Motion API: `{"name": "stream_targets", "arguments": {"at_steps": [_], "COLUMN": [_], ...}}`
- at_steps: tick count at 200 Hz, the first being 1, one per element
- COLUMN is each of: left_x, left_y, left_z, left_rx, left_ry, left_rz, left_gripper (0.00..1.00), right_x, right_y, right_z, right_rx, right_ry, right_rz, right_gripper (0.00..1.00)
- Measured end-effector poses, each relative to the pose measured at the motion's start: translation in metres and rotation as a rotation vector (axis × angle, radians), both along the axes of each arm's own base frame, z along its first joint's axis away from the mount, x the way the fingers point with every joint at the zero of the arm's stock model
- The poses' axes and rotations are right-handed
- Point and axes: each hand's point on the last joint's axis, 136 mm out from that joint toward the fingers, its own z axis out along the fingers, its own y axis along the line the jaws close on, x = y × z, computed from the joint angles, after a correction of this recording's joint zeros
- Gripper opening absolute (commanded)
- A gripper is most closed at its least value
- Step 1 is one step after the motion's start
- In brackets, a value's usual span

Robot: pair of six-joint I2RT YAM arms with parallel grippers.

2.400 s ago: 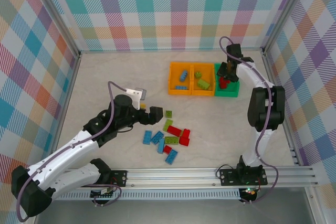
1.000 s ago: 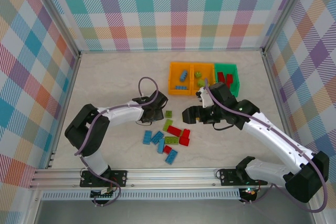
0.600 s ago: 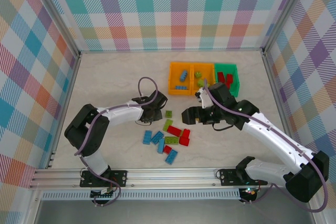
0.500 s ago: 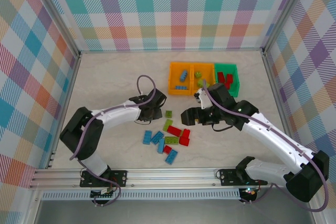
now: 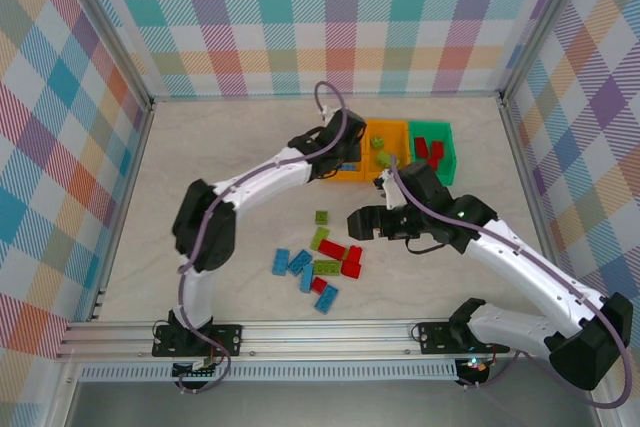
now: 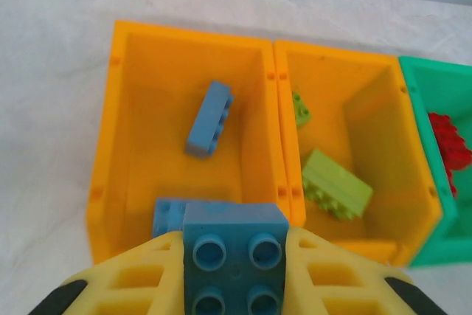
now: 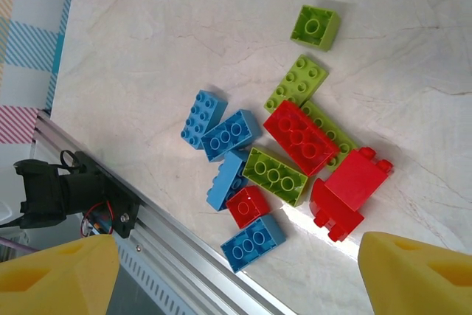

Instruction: Sort the legos into containers by color

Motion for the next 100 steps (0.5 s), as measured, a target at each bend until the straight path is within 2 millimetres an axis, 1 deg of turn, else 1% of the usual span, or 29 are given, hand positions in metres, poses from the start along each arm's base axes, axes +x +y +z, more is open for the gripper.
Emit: {"name": "stream_targets", "arguments": {"at_steps": [15,27,37,42,50,61,83,100], "left_x": [0.019,0.031,0.038,0.041,0.043,0.043,0.047,0.045], "left_y": [-0.01,-0.012,-0.011,-0.011,-0.008,-0.006,-0.005,-0.005], "left_z": [-0.018,-0.03,-0.038,-0.041,-0.042,-0.041,-0.033,-0.031], "left_rx": [0.035,0.059,0.074,0.076,0.084,0.083,0.07,0.066], "left_ry": [0.009,0.029,0.042,0.048,0.055,0.065,0.055,0.062], "left_rz": [-0.002,0.002,0.003,0.005,0.003,0.006,0.006,0.0], "left_gripper": [0.31,0.34,0.38,0.42,0.47,0.49,0.49,0.47], "right_x": [-0.001,-0.001,0.0,0.0,0.001,0.002,0.002,0.002], "right_y": [-0.002,-0.004,-0.004,-0.005,-0.005,-0.006,-0.006,-0.006], "right_z": [0.001,0.001,0.001,0.001,0.001,0.0,0.0,0.0], "right_rx": [-0.002,-0.007,-0.011,-0.013,-0.015,-0.019,-0.019,-0.019], "right_ry": [-0.006,-0.009,-0.011,-0.012,-0.014,-0.017,-0.018,-0.018], "right_rz": [-0.005,-0.009,-0.013,-0.015,-0.018,-0.022,-0.023,-0.023], "right_gripper": [0.85,0.85,0.85,0.86,0.86,0.87,0.87,0.87]}}
